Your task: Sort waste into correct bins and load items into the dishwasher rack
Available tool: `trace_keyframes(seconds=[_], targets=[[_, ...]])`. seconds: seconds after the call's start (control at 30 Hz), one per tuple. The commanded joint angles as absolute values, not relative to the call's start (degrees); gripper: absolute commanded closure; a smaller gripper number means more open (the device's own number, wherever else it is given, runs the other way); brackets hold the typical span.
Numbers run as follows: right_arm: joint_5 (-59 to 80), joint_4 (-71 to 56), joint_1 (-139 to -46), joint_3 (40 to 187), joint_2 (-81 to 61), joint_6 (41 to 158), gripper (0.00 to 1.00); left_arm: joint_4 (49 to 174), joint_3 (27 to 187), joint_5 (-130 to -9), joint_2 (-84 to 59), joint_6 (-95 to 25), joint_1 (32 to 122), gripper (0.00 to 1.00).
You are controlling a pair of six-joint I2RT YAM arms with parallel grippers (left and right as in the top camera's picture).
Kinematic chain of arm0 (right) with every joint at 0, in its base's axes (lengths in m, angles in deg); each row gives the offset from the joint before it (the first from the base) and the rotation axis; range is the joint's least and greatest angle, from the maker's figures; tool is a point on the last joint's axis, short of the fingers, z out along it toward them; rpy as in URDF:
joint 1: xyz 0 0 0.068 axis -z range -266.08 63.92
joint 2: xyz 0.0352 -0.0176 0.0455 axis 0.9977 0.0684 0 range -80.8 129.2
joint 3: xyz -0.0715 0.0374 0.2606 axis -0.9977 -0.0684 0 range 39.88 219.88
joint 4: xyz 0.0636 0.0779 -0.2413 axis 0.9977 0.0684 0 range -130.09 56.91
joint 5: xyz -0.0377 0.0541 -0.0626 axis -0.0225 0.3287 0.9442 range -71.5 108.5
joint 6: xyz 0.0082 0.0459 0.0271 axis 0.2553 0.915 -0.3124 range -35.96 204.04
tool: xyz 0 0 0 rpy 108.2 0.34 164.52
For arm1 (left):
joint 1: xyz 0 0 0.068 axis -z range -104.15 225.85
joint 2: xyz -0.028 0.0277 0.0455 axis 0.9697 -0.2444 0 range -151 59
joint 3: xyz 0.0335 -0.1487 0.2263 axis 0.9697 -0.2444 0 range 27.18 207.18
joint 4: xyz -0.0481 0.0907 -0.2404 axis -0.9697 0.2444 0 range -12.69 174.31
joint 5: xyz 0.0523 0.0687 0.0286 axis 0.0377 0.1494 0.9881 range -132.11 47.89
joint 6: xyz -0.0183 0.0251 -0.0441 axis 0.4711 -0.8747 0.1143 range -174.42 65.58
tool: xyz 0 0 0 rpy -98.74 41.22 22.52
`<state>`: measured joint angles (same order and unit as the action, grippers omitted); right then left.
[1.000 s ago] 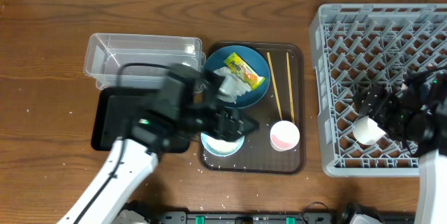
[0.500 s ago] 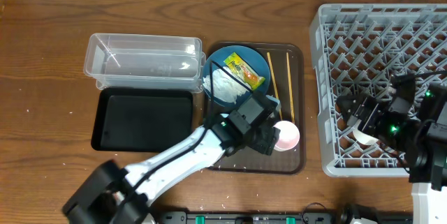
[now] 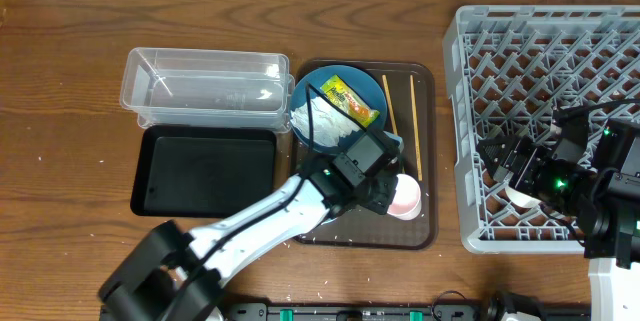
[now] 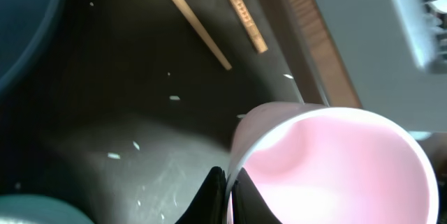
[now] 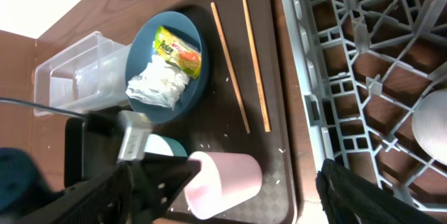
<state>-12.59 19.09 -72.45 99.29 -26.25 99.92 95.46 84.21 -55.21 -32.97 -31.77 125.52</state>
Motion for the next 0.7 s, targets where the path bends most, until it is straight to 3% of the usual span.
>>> trace_keyframes(seconds=[0.0,0.17,0.3,0.4,0.67], targets=[[-10.45,19.28,-74.15,100.08,-26.15,98.87,0.16,96.73,87.38,-55.87,-25.40,-31.59,123.12,0.94],[-14.97,18.30,-74.18,100.08,-26.15,92.70,0.14,100.40,87.38,-67.87,-17.08,-31.64,112.76,0.94],[-33.49,15.68,-75.46,100.08,-26.15,83.59,0.16,99.13,87.36,-92.98,-14.78,-31.88,99.23,0.94],[-38.12,11.79,-78.92,100.08,-26.15,84.46,0.16,97.28,87.36,-110.16,-15.55,-31.83,91.05,0.94],[-39.58,-2.66,-94.87,100.08,-24.99,86.93,0.13,96.84,87.36,-130.29,-16.59,-31.81,84.21,0.94]])
